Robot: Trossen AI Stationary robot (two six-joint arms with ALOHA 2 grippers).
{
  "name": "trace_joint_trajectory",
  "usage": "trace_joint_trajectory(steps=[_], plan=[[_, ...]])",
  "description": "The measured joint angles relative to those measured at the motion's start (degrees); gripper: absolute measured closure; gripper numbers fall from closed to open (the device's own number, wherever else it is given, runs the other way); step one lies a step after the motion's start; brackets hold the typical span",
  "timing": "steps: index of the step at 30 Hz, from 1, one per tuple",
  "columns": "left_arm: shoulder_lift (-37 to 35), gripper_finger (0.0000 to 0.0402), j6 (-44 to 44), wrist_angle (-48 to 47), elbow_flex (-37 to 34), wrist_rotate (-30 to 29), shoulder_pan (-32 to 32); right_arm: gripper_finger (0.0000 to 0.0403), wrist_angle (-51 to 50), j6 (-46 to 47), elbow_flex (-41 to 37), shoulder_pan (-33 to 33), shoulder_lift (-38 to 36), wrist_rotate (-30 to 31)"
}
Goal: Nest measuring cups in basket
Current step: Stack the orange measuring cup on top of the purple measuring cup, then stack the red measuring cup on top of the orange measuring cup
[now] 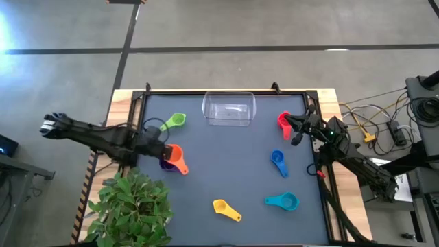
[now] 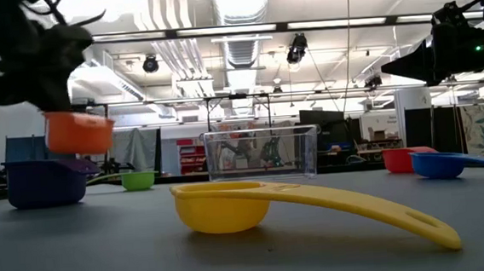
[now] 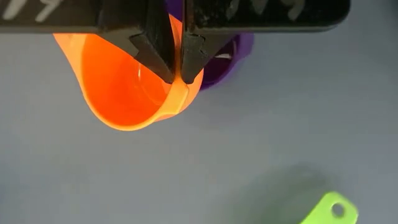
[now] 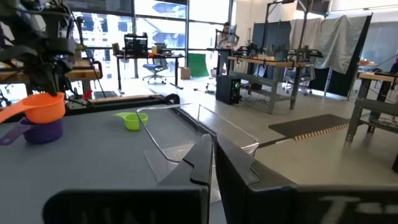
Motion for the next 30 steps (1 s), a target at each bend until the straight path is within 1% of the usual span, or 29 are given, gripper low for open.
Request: trace_joint_trajectory(steps=[4,8,12,20,24,30], plan=[[-4.27,0.0402,-2.63,0.11,-3.53,-0.98,-1.34,0.0394,0.0,0.0,0.01,-0.01,0.0,0.02],[-6.79,0.0402,-4.09,0.13,-6.1,-0.94,-1.75,0.0394,0.0,0.0,0.0,-0.02,0.0,0.02],[-7.11,0.0401,-4.38,0.26,-6.74,-0.73,-1.75,0.0394,0.0,0.0,0.01,0.0,0.0,0.01],[-5.42,0.0397,-4.21,-0.13,-6.09,0.58,-1.75,0.0394,0.0,0.0,0.0,0.0,0.0,0.01],[-4.93,0.0369,-4.1,-0.11,-6.02,0.65,-1.75,0.0394,0.0,0.0,0.0,0.0,0.0,0.02],[-5.22,0.0299,-3.18,0.13,-6.02,0.65,-1.73,0.0394,0.0,0.0,0.0,-0.01,0.0,0.01]])
